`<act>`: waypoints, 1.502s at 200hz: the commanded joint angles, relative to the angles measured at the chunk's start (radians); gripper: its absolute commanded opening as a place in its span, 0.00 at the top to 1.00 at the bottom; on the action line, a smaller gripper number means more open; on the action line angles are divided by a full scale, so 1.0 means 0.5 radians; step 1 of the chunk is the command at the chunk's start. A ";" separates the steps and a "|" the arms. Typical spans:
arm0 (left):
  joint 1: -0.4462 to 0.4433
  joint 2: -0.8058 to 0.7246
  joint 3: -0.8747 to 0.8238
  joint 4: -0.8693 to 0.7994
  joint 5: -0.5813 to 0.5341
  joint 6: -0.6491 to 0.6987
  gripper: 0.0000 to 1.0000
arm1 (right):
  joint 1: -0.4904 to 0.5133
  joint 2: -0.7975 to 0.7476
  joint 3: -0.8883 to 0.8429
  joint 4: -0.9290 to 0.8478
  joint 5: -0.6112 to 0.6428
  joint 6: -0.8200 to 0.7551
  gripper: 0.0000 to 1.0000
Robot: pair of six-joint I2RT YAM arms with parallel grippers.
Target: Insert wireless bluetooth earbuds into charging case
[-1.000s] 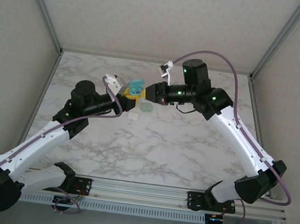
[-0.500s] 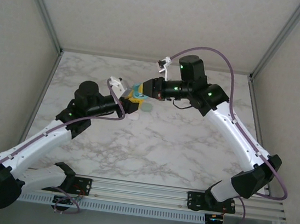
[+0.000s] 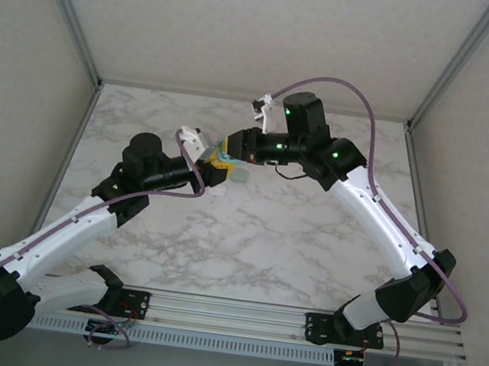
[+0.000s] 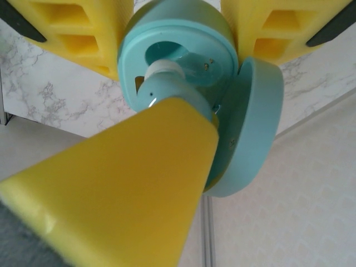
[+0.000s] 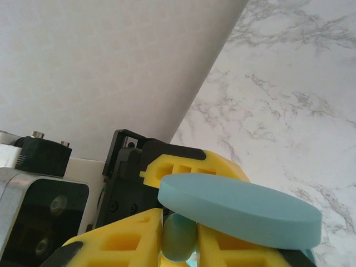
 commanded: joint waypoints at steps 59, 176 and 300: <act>-0.033 -0.013 0.010 0.136 -0.091 -0.052 0.68 | 0.088 0.030 0.011 0.050 0.075 0.036 0.78; -0.036 -0.043 0.014 0.140 -0.088 -0.051 0.68 | 0.099 0.047 0.099 -0.176 0.365 -0.069 0.73; -0.036 -0.016 0.015 0.095 -0.115 -0.008 0.68 | 0.097 -0.103 0.201 -0.192 0.381 -0.104 0.64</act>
